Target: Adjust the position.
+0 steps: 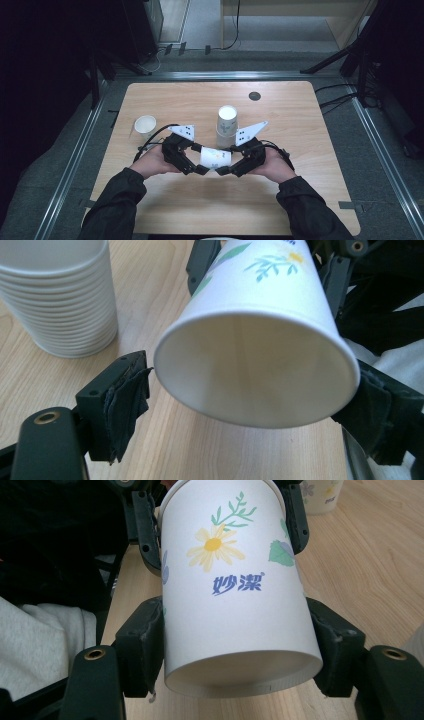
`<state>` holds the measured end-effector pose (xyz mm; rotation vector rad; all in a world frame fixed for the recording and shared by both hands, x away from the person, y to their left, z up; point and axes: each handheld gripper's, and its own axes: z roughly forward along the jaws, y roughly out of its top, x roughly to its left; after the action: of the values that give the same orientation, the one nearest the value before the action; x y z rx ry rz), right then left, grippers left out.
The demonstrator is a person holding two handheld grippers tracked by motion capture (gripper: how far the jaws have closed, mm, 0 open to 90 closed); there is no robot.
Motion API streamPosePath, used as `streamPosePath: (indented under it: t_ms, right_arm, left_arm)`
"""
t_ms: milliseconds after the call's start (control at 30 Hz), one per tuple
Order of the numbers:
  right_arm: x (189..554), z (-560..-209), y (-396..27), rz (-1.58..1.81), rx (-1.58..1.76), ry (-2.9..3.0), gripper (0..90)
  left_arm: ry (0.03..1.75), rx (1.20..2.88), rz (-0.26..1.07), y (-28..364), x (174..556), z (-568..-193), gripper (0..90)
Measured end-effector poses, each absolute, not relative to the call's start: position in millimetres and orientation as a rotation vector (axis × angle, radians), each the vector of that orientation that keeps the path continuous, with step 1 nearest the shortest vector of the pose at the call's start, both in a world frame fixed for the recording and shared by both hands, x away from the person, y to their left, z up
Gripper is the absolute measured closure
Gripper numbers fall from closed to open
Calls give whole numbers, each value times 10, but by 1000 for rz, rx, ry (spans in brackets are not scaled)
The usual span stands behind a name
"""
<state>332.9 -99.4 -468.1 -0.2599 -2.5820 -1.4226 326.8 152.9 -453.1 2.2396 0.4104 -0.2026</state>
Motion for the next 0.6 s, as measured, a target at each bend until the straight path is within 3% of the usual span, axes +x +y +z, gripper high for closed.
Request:
streamPosePath:
  t_ms: [600]
  right_arm:
    - [3334,-4688,-988,-1407,-264,-2576,334]
  left_arm:
    - [377,2225,-198,1538,3267,-4520,223]
